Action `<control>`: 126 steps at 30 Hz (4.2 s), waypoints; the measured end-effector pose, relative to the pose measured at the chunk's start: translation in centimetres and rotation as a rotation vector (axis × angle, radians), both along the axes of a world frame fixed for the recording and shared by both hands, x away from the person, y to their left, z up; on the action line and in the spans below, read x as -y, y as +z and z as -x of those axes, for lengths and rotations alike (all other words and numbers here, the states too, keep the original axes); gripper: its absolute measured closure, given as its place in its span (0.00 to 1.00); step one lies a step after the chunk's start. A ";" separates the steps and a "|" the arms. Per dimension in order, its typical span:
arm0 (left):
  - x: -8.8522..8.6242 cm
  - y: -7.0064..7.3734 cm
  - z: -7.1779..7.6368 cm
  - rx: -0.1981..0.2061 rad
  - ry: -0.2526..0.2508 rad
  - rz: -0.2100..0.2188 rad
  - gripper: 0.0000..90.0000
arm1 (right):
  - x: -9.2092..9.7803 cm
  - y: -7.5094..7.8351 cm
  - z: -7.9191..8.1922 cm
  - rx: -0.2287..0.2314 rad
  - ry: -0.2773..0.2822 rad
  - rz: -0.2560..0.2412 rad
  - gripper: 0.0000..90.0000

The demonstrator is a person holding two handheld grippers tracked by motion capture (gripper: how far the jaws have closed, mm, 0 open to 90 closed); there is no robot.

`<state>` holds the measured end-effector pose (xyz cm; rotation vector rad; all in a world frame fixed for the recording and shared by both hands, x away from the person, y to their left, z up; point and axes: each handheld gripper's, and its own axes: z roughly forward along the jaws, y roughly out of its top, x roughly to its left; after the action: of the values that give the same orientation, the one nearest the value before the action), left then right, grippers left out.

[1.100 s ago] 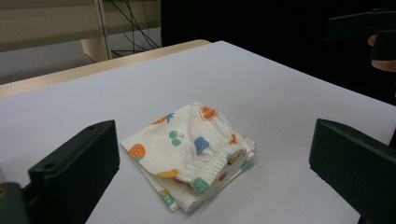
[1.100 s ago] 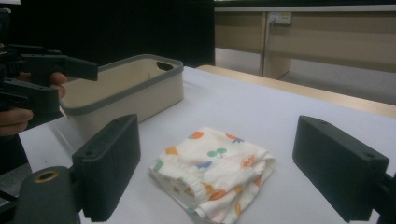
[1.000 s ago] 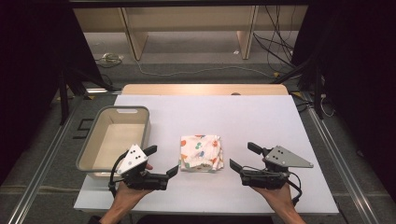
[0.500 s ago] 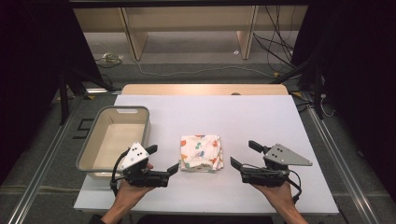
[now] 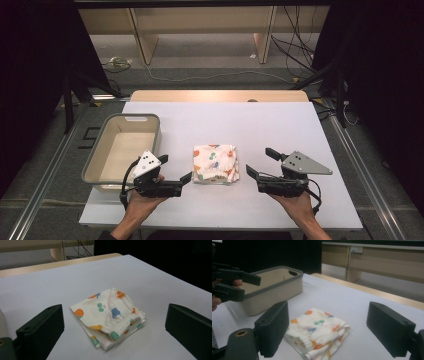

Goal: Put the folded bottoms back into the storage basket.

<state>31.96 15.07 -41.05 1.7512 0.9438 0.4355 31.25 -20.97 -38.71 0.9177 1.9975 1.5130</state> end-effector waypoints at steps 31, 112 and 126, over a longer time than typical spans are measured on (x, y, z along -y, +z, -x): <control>0.7 -4.0 -5.5 -0.519 0.127 0.062 0.05 | -1.9 -2.1 -8.5 -0.219 0.024 0.145 0.28; 4.4 -7.3 -8.1 -0.690 0.064 0.125 0.90 | -6.2 -9.0 -17.9 -0.597 0.087 0.220 0.87; 3.9 -5.4 -7.9 -0.634 0.032 0.167 0.91 | -6.4 -7.0 -17.0 -0.519 0.096 0.183 0.91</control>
<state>39.83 11.19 -46.47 1.7461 1.4044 -0.1996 48.27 -14.62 -45.71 1.2441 2.5240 1.1921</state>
